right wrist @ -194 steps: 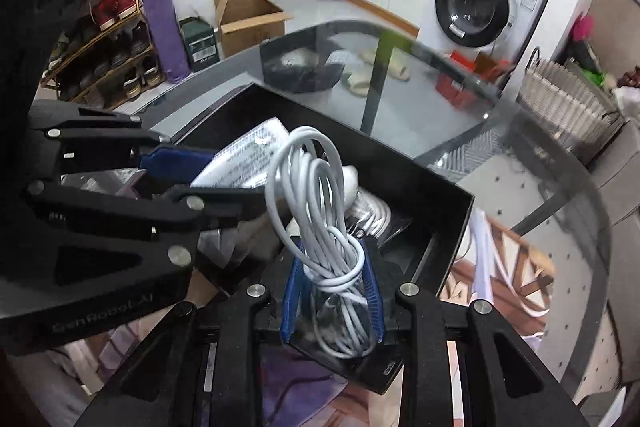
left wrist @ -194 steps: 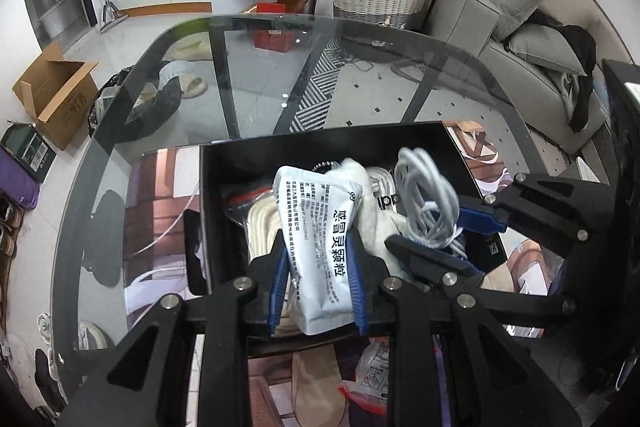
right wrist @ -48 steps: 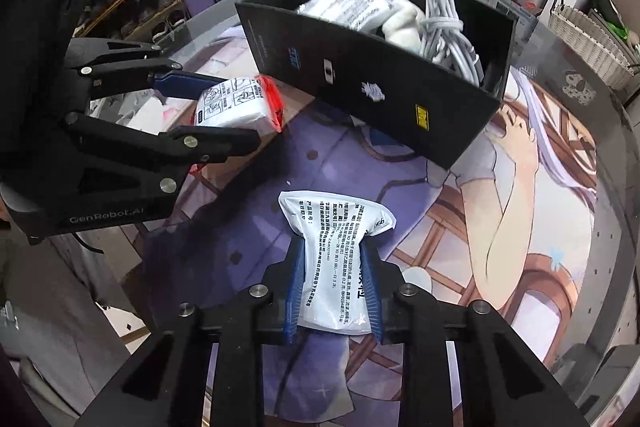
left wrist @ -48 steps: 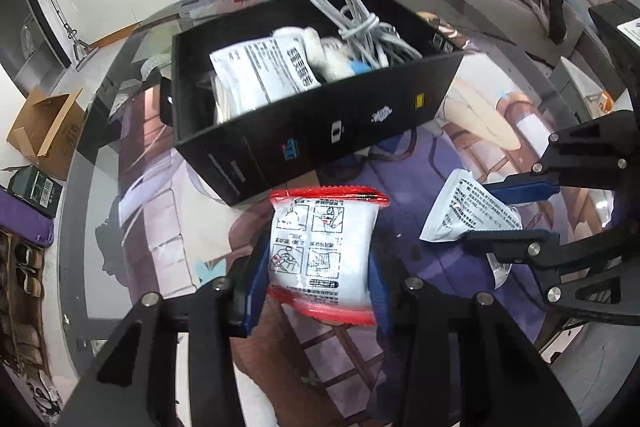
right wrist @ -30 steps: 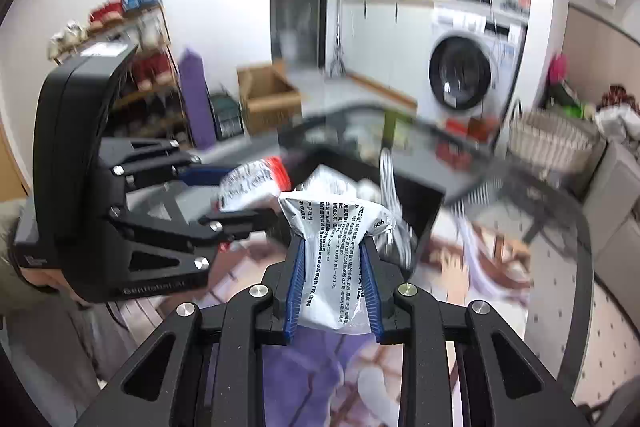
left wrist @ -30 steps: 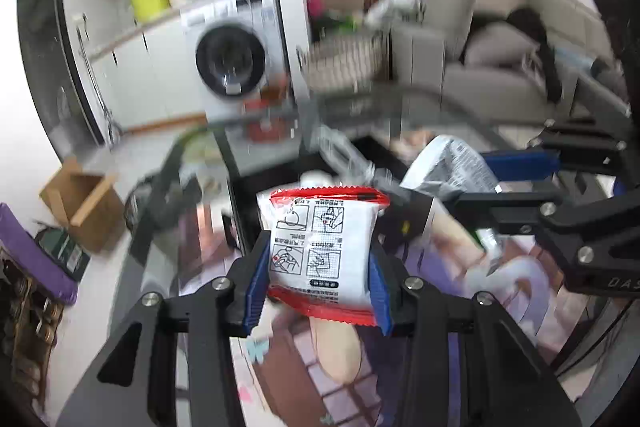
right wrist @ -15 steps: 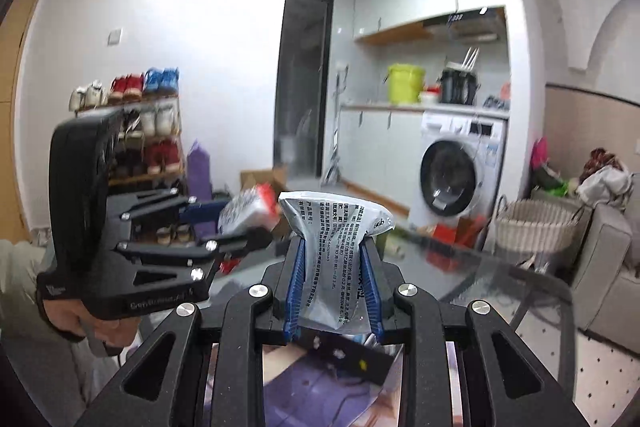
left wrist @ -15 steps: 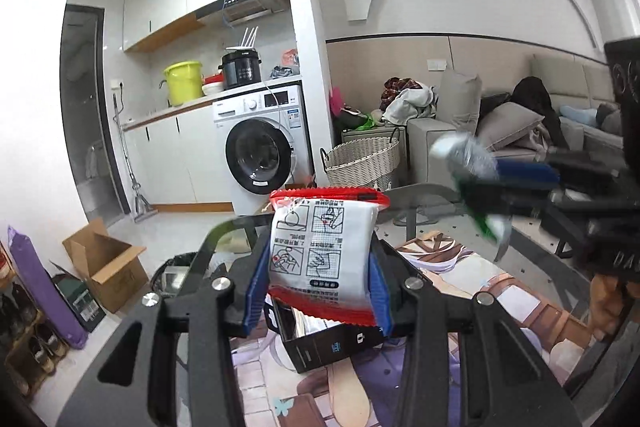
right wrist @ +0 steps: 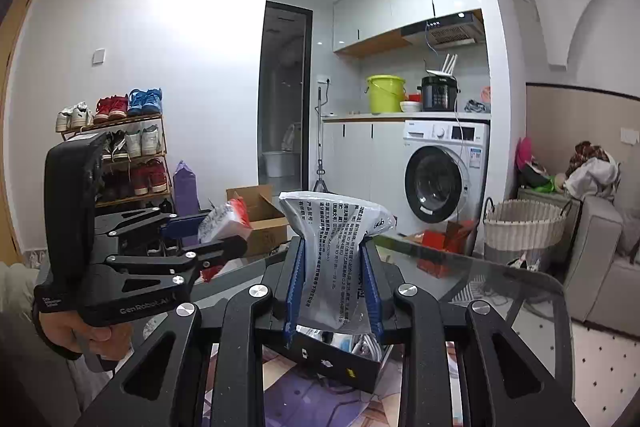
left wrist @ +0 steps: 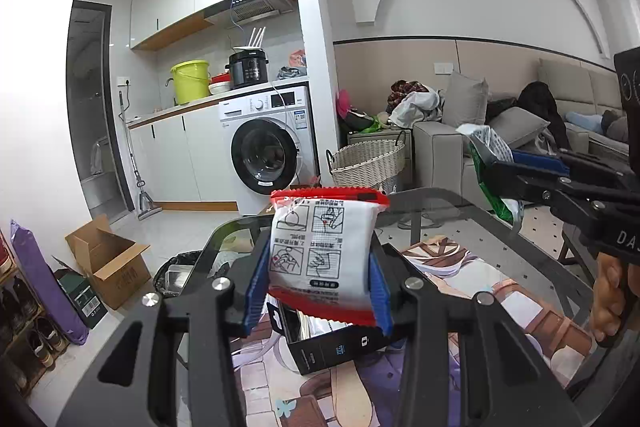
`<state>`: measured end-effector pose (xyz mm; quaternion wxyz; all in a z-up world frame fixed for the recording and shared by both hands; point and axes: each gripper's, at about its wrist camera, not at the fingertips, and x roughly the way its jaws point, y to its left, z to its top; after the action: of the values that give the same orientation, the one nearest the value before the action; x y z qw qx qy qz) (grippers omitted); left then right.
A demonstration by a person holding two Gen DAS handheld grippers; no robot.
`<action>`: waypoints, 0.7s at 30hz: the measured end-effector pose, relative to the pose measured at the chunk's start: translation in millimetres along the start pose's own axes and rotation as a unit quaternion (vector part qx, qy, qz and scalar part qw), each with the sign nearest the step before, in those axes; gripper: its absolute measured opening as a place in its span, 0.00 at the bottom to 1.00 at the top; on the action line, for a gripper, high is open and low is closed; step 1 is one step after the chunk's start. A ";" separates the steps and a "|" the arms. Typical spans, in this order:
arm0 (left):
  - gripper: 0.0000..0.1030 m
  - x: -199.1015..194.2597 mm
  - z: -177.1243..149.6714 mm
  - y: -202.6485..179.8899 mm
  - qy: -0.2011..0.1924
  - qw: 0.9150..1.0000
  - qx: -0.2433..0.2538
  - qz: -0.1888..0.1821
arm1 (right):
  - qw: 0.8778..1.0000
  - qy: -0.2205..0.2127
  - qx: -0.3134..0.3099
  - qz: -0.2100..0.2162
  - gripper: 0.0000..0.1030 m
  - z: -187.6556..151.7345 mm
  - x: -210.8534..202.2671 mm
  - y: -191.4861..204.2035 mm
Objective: Organize soft objects
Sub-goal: 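Lift the sachet with the left gripper while the right lifts the packet over the box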
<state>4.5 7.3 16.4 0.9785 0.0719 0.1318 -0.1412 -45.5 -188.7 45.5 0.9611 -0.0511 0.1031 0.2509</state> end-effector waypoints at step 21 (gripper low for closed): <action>0.41 51.5 41.3 23.3 -0.033 0.997 -0.060 0.017 | 0.999 -0.043 -0.011 -0.014 0.26 64.9 75.5 -13.4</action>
<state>68.8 8.9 43.9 0.9872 0.0104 0.1061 -0.1190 36.7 -154.9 92.4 0.9674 -0.0524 0.0584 0.2407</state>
